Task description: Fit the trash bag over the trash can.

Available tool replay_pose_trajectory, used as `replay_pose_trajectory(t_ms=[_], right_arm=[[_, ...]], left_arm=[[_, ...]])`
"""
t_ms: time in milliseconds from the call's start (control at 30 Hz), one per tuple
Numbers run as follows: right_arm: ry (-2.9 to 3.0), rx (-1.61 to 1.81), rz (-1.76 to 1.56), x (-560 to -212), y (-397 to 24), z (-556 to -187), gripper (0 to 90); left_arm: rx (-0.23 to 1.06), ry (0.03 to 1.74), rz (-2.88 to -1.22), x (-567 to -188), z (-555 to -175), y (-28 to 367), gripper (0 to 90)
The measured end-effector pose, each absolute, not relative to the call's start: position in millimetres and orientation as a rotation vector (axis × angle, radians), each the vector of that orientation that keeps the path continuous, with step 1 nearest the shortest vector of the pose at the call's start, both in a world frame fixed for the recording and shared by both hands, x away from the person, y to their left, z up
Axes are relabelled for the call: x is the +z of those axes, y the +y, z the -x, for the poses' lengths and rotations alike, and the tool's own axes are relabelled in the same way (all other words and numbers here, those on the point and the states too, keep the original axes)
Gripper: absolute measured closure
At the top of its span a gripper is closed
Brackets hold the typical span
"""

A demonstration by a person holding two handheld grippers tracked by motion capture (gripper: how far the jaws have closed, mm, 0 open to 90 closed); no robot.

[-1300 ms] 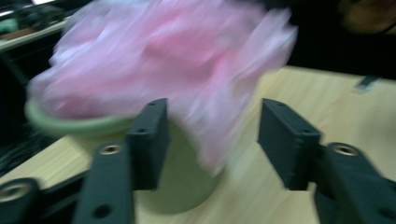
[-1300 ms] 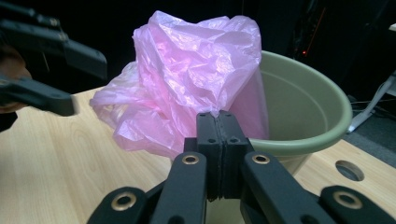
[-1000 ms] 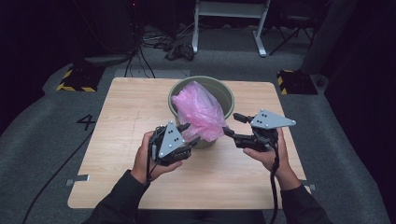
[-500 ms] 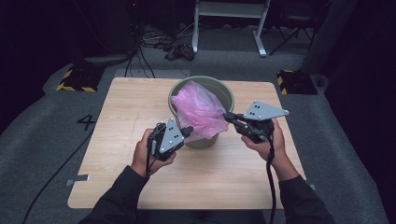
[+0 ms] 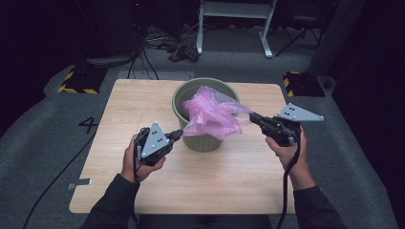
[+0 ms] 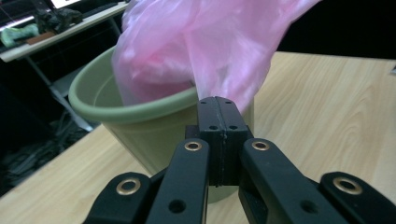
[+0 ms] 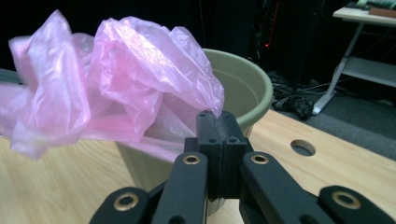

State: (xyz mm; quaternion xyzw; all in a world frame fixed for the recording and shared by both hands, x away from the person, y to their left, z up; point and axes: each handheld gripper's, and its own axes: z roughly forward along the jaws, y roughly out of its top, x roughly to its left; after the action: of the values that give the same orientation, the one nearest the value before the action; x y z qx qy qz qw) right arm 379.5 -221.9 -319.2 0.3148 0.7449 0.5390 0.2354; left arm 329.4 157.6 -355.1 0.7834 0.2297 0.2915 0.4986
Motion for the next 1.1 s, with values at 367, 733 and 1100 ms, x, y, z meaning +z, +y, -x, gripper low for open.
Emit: replay_pose_trajectory(t_ms=[367,733,1100], right_arm=[[2.082,1.504,-0.759,-320.3,-209.8,-365.5,90.0],[2.132,1.471,-0.711,-321.1,-203.3,-368.6,87.6],[2.115,1.468,-0.723,-323.4,-205.2,-368.5,90.0]], left_arm=[[0.686,0.467,-1.865,-322.0,-314.1,148.6,47.9],[0.697,0.48,-1.965,-295.2,-349.1,105.4,25.7],[0.78,0.502,-1.985,-302.0,-369.8,119.4,88.0]])
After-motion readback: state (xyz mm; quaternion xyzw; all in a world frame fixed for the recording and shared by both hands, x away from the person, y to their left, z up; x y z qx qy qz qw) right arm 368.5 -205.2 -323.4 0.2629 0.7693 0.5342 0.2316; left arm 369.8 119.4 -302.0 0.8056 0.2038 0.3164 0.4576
